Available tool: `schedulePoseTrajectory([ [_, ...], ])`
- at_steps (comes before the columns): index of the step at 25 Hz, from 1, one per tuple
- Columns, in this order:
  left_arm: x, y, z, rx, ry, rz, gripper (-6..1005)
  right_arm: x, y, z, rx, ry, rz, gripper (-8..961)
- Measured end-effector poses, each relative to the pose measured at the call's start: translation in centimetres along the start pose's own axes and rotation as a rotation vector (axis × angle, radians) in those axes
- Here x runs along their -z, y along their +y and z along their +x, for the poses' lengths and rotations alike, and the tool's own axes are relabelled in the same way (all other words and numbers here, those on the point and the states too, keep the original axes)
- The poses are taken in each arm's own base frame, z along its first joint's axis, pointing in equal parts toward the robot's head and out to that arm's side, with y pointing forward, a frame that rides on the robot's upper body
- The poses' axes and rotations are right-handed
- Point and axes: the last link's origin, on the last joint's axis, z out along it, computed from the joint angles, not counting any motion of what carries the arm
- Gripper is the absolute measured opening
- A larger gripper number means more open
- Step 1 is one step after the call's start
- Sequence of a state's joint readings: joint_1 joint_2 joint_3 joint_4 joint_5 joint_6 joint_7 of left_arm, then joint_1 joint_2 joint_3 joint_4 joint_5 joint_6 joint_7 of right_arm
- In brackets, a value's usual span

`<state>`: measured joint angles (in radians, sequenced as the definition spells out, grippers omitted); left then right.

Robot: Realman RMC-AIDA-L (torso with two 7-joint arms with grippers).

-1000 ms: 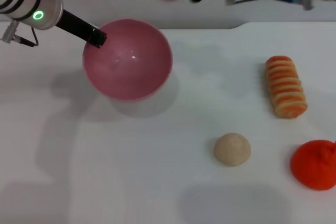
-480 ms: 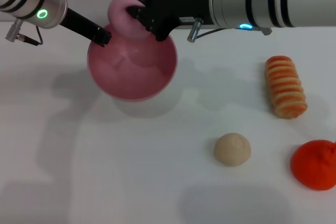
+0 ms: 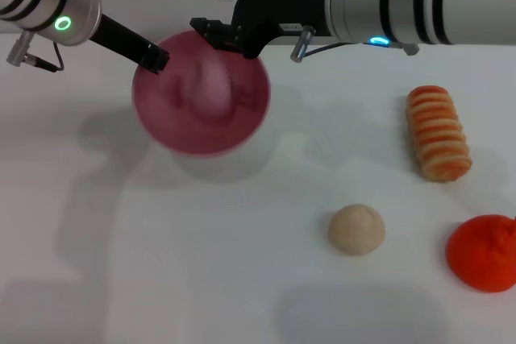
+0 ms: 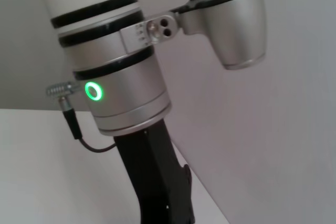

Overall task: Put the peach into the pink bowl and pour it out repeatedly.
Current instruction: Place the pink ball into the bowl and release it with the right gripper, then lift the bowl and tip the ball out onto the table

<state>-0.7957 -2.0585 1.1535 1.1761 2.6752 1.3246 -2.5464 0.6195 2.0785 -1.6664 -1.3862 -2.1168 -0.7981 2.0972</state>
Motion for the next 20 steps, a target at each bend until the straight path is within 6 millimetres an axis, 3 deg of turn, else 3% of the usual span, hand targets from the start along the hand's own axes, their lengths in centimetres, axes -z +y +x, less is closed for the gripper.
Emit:
schedulePoseTrajectory([
  [5,0.0,-0.1,-0.1,0.003,-0.002,0.0,47,0.9,-0.7,0.3,-0.027,-0.017,0.042,504],
  [9,0.0,-0.1,-0.2,0.004,0.001,0.004,47,2.3,-2.0,0.8,-0.088,-0.059,0.111,556],
  [14,-0.1,-0.4,0.0,-0.007,0.014,0.022,47,6.6,-4.6,3.0,-0.277,-0.252,0.199,582],
  [20,-0.7,0.2,0.9,-0.067,0.063,0.06,47,13.2,-6.0,7.1,-0.405,-0.568,0.219,582],
])
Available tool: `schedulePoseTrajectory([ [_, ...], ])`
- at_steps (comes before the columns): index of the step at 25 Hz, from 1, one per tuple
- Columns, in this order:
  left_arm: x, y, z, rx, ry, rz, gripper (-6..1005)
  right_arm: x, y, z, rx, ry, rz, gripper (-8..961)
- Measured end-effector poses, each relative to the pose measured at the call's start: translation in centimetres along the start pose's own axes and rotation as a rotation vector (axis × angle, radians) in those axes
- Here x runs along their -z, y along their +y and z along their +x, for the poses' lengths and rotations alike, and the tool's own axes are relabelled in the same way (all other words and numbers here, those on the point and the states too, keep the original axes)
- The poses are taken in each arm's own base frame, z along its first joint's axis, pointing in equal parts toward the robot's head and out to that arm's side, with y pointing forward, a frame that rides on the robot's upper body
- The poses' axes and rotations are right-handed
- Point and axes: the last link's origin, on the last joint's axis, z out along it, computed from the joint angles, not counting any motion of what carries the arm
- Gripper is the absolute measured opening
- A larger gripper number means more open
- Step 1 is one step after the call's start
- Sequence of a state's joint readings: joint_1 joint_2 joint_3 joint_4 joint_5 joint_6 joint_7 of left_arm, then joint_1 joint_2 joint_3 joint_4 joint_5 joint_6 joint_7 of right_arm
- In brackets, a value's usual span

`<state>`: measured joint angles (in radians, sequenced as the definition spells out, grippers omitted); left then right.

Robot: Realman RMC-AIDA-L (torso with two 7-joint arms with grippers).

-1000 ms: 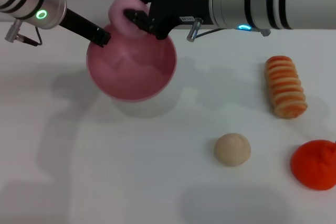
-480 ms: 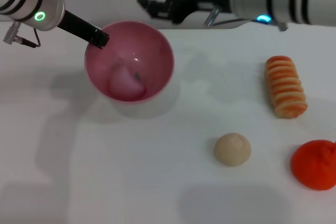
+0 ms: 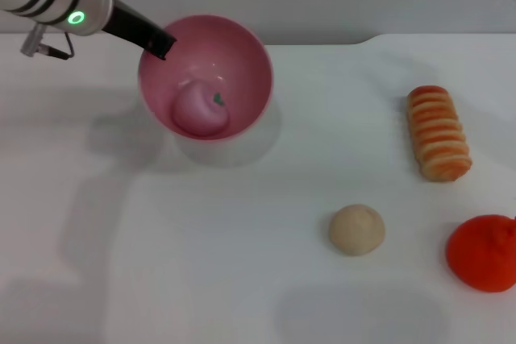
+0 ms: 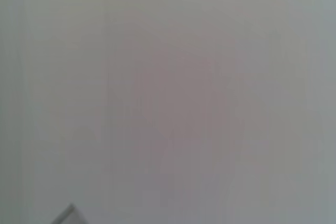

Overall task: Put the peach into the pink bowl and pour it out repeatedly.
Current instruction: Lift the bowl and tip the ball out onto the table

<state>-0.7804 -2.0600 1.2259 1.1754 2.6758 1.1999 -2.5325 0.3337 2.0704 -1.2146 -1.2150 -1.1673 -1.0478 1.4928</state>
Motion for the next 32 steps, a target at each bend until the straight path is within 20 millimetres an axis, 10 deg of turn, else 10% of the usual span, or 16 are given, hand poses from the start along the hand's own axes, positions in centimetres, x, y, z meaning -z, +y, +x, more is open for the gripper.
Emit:
schedulePoseTrajectory([
  [15,-2.1,5.9,5.5,-0.276,0.292,0.087,47,11.3,-6.6,4.3,0.245,-0.141,0.48,579],
  [32,-1.9,14.9,3.7,-0.404,0.918,0.15,47,12.9,-7.0,4.5,0.238,-0.127,0.529,579],
])
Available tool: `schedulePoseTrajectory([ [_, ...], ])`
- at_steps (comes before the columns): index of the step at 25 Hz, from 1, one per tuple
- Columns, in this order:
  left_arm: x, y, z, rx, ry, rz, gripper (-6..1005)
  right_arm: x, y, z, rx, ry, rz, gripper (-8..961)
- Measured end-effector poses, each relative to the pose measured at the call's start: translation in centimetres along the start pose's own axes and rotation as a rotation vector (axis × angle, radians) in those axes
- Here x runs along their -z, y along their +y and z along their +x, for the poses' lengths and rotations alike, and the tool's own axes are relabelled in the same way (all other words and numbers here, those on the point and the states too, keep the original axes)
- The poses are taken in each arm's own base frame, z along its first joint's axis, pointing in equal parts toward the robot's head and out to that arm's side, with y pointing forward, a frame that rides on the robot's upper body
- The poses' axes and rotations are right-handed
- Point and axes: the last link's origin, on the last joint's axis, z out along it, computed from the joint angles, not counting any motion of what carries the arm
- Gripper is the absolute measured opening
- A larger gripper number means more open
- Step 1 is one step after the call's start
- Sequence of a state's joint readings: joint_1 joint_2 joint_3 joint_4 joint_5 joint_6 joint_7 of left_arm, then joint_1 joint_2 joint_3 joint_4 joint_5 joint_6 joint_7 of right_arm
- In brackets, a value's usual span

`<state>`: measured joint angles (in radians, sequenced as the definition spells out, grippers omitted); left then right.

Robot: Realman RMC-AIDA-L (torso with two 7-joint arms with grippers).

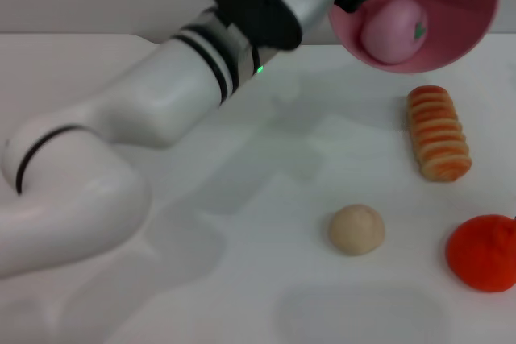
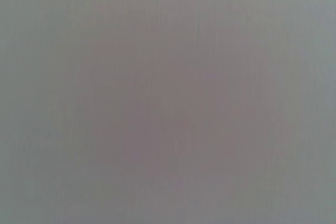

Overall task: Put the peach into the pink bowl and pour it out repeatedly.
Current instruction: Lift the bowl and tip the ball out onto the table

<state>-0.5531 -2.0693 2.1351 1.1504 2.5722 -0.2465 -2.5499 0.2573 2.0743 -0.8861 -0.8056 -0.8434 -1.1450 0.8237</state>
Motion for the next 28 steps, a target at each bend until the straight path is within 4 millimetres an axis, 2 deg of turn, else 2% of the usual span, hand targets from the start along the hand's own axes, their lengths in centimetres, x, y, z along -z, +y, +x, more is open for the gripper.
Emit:
schedulePoseTrajectory([
  [8,1.7,1.5,0.1,-0.002,0.159,0.06,47,-0.1,-0.1,0.0,0.003,0.002,0.003,579],
  [28,2.4,1.8,1.0,-0.016,0.264,0.091,47,-0.3,0.8,0.6,-0.022,0.021,-0.025,579],
])
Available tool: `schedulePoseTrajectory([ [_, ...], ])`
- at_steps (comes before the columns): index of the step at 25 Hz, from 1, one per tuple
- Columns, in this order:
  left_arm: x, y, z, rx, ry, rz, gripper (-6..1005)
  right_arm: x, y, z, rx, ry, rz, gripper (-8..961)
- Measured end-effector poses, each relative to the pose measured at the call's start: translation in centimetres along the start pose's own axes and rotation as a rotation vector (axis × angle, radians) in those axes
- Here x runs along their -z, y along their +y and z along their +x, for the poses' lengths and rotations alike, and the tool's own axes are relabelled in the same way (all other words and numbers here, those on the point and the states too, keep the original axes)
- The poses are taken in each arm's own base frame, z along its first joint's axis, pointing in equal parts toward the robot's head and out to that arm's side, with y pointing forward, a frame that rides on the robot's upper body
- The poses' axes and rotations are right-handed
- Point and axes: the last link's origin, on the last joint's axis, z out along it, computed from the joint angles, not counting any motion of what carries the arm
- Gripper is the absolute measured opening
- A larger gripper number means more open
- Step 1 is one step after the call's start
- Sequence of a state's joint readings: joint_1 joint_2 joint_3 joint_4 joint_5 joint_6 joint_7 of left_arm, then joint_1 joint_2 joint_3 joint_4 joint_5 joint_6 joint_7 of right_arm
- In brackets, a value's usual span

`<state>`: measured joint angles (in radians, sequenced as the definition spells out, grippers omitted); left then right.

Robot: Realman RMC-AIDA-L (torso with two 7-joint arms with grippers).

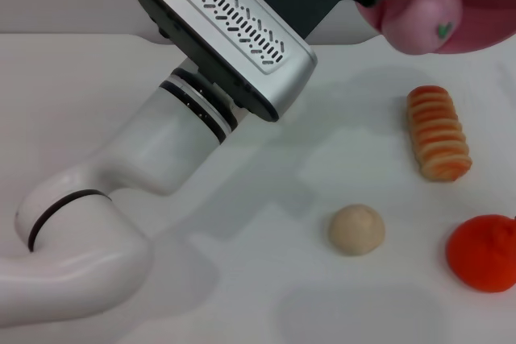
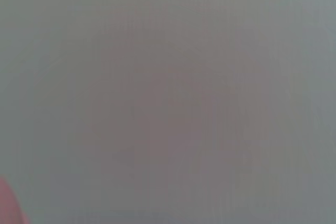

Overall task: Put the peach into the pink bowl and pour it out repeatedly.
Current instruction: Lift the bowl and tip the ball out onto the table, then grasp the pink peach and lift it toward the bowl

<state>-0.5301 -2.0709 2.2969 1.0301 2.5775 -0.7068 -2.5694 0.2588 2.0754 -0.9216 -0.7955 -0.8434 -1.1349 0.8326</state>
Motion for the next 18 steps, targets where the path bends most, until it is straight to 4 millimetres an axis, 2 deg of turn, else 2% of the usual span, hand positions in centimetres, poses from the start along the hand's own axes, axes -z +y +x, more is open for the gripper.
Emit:
schedulePoseTrajectory([
  [13,-0.1,-0.03,-0.21,-0.001,-0.011,-0.004,47,-0.33,0.35,0.09,-0.003,0.002,-0.016,579],
  [18,-0.41,-0.82,-0.83,0.016,-0.056,0.013,47,-0.5,0.79,0.24,-0.007,0.006,-0.033,579],
])
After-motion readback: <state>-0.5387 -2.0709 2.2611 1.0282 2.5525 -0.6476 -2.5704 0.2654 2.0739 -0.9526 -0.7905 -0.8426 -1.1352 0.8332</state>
